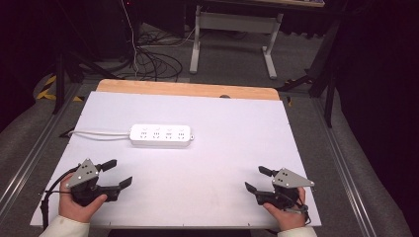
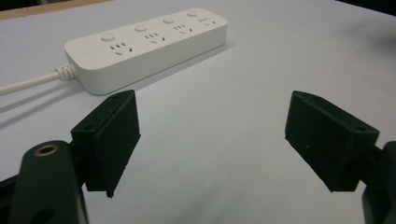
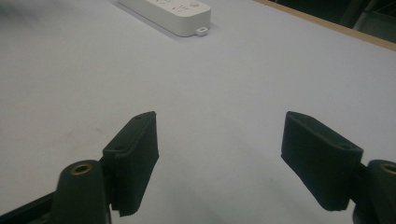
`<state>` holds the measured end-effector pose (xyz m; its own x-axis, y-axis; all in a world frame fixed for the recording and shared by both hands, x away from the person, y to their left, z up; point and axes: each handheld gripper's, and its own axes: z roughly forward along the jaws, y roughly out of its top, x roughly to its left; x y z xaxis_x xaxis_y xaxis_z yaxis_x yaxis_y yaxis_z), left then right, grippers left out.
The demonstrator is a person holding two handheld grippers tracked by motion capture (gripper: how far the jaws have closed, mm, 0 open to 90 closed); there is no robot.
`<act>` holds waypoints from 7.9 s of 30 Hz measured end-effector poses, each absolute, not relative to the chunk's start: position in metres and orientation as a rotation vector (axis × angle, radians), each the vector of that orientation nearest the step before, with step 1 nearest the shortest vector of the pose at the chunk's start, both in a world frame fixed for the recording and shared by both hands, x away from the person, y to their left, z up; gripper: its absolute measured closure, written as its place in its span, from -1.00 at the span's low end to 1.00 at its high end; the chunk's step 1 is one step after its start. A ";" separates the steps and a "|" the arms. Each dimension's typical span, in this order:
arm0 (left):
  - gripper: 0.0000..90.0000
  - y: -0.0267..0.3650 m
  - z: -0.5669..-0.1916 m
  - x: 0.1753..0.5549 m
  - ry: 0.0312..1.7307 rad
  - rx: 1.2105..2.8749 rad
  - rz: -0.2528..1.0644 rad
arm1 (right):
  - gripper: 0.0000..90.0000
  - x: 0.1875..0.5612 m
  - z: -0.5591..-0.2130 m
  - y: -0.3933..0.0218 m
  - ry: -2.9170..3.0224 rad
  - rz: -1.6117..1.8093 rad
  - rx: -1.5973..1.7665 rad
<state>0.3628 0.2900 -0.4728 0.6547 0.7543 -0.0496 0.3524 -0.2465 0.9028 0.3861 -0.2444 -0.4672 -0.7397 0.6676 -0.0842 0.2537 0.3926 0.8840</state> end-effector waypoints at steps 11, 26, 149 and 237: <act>-0.66 0.289 -0.468 0.365 0.841 1.897 0.515 | -0.35 0.383 -0.467 -0.248 2.207 1.293 0.813; -0.63 0.289 -0.460 0.365 0.838 1.896 0.509 | -0.36 0.380 -0.468 -0.248 2.219 1.310 0.807; 0.99 0.219 -0.462 0.541 1.114 1.918 0.443 | -0.32 0.381 -0.470 -0.254 2.248 1.372 0.811; 1.00 0.211 -0.471 0.543 1.164 1.981 0.531 | -0.32 0.382 -0.473 -0.253 2.280 1.369 0.814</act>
<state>0.5426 0.2109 -0.4713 0.4970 0.8674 -0.0249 0.5498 -0.2926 0.7824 0.3821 -0.2526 -0.4726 -0.7698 0.6383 -0.0104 0.2907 0.3651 0.8844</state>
